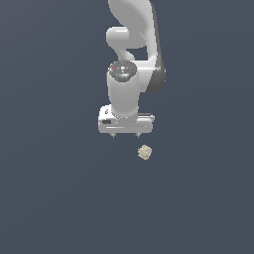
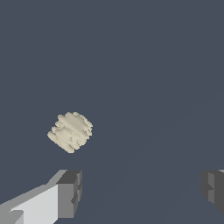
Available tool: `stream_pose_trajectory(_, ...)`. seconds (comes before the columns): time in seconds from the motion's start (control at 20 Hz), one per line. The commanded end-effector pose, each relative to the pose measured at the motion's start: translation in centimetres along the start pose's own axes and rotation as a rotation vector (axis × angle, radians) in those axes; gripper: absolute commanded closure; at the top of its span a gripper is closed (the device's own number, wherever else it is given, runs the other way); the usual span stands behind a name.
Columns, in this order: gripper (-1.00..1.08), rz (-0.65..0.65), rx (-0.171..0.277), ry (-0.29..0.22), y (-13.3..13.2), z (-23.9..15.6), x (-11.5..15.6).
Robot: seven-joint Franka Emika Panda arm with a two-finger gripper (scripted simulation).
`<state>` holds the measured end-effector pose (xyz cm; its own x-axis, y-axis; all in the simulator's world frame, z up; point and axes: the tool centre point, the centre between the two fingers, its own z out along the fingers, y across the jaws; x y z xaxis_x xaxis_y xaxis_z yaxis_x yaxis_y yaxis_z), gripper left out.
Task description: Pick up the object and move it to a goal position.
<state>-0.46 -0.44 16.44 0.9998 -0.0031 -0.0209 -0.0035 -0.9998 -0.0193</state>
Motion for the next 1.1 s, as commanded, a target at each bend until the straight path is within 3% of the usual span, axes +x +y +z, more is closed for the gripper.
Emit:
stream_pose_trajectory(0.0,-0.92,0.000,0.000,0.000,0.0,0.0,0.0)
stream_pose_trajectory(0.45,-0.92,0.004,-0.001,-0.055,-1.3,1.9,-1.3)
stream_pose_trajectory(1.05,-0.92,-0.067,-0.004,-0.050,-1.9,2.3,-1.1)
